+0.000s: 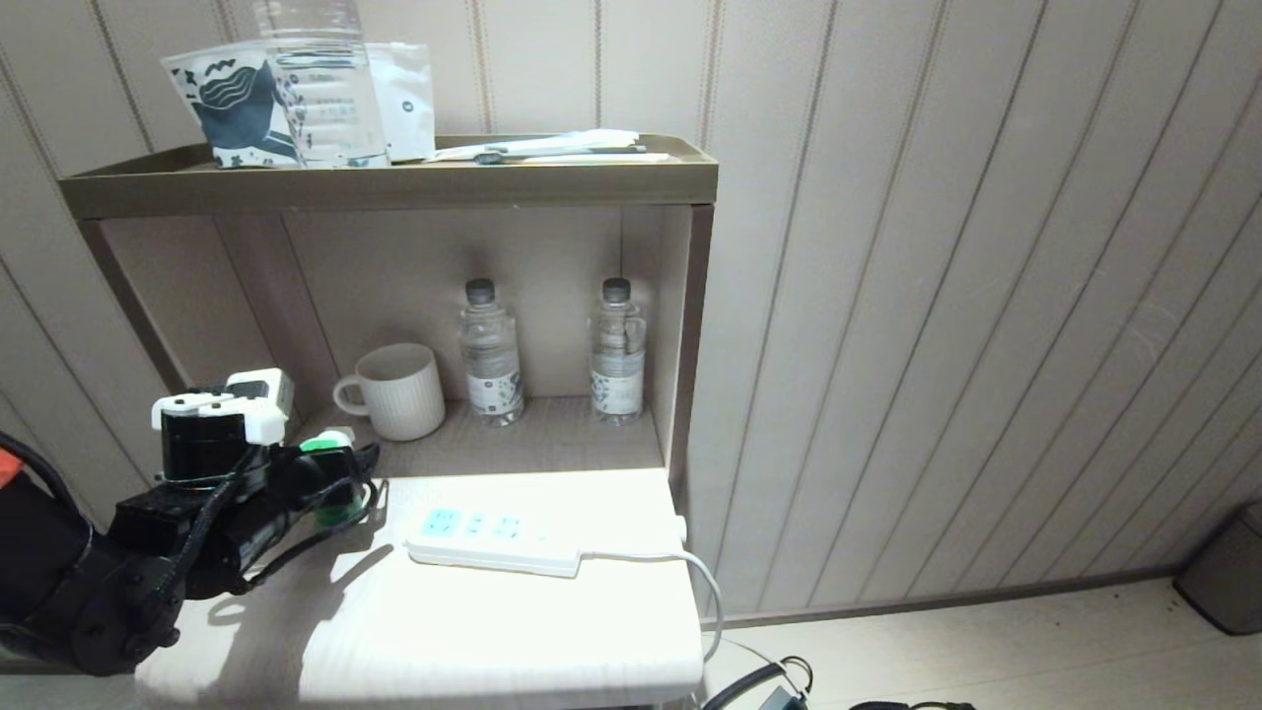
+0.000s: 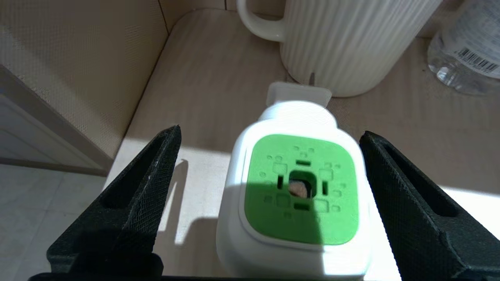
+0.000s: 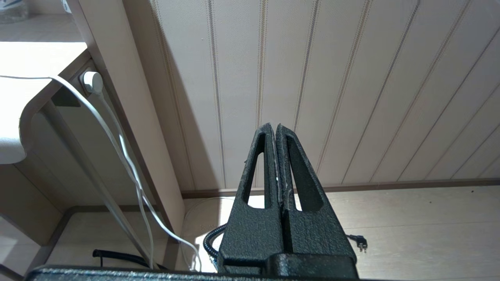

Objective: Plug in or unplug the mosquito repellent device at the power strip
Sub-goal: Insert the plug into the socket

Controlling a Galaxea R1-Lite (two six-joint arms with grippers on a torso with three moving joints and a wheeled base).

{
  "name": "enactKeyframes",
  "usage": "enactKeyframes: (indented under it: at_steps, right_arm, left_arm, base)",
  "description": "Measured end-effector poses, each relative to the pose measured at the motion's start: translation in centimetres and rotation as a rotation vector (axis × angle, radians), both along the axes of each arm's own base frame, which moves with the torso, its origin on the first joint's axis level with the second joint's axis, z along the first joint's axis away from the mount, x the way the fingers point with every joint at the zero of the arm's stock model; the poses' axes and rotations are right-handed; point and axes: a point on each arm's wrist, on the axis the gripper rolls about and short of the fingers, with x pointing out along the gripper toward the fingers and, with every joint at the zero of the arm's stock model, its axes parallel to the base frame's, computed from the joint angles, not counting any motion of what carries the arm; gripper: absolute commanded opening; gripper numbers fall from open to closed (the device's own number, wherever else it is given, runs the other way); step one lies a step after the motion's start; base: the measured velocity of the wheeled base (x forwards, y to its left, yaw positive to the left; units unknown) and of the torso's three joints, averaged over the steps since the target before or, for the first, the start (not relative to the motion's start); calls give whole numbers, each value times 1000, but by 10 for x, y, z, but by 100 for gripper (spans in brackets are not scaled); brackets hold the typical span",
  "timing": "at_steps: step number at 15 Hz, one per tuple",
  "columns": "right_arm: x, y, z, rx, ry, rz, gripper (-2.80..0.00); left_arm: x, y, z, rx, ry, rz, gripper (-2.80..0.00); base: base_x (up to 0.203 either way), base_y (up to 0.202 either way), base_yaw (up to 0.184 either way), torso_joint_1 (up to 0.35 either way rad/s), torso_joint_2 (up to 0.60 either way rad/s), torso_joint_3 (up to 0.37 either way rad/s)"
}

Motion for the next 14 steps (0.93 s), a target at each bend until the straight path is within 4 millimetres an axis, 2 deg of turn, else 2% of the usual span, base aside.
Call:
enactKeyframes:
  at_steps: [5, 14]
  right_arm:
    - [0, 0, 0, 0, 0, 0, -280]
    - [0, 0, 0, 0, 0, 0, -280]
  left_arm:
    - [-3, -3, -15, -11, -24, 13, 0]
    - [8, -4, -22, -7, -108, 66, 0]
  base:
    - [0, 0, 0, 0, 0, 0]
    - [0, 0, 0, 0, 0, 0]
